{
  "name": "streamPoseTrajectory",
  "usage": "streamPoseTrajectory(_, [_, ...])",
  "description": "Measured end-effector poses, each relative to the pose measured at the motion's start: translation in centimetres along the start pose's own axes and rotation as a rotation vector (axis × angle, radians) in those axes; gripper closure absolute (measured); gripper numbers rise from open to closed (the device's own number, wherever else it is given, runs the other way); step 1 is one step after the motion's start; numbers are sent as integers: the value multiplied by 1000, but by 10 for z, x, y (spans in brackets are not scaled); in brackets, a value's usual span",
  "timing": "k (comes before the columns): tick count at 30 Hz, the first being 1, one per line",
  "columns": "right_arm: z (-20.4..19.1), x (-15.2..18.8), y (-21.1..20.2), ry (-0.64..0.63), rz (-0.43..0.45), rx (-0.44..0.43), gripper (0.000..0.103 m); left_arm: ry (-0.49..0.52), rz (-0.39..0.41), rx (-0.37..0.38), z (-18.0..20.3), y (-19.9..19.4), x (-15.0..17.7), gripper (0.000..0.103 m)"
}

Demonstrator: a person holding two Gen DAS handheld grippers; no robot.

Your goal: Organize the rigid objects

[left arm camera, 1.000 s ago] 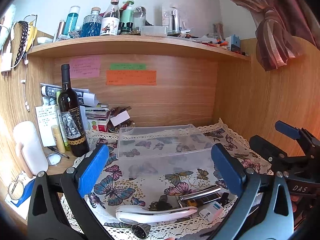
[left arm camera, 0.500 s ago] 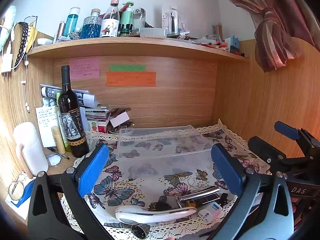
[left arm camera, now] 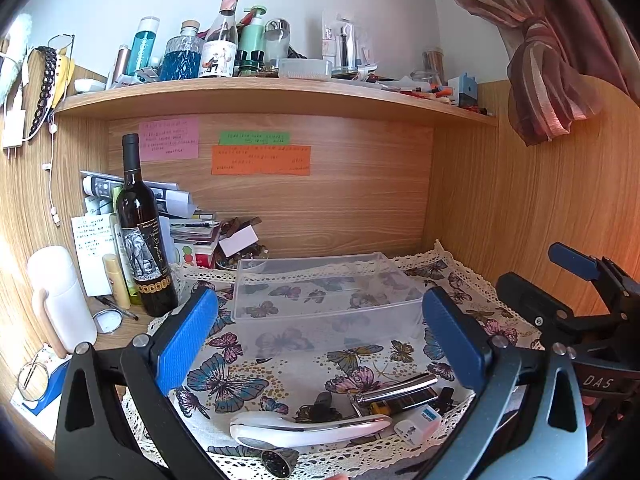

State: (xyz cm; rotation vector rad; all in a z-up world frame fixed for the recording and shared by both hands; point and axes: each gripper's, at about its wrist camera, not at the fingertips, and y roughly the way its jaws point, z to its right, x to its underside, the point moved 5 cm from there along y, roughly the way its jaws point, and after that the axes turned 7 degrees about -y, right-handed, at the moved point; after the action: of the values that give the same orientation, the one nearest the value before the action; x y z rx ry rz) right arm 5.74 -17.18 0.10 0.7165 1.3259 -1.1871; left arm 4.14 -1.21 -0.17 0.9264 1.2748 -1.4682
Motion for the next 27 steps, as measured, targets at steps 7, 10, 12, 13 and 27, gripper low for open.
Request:
streamPoseTrajectory(7, [-1, 1, 0, 5, 3, -5, 0, -1, -1, 0, 0, 0, 0, 0])
streamPoseTrajectory(10, [-1, 3, 1, 11, -1, -16, 0, -10, -6, 11, 0, 0, 1, 0])
streamPoseTrajectory(12, [-2, 5, 3, 11, -7, -20, 0, -20, -17, 29, -1, -1, 2, 3])
streamPoseTrajectory(13, [-3, 7, 3, 9, -12, -24, 0, -24, -24, 31, -2, 0, 2, 7])
streamPoseTrajectory(27, [-23, 61, 36, 38, -254, -185, 44, -67, -196, -29, -35, 18, 46, 35])
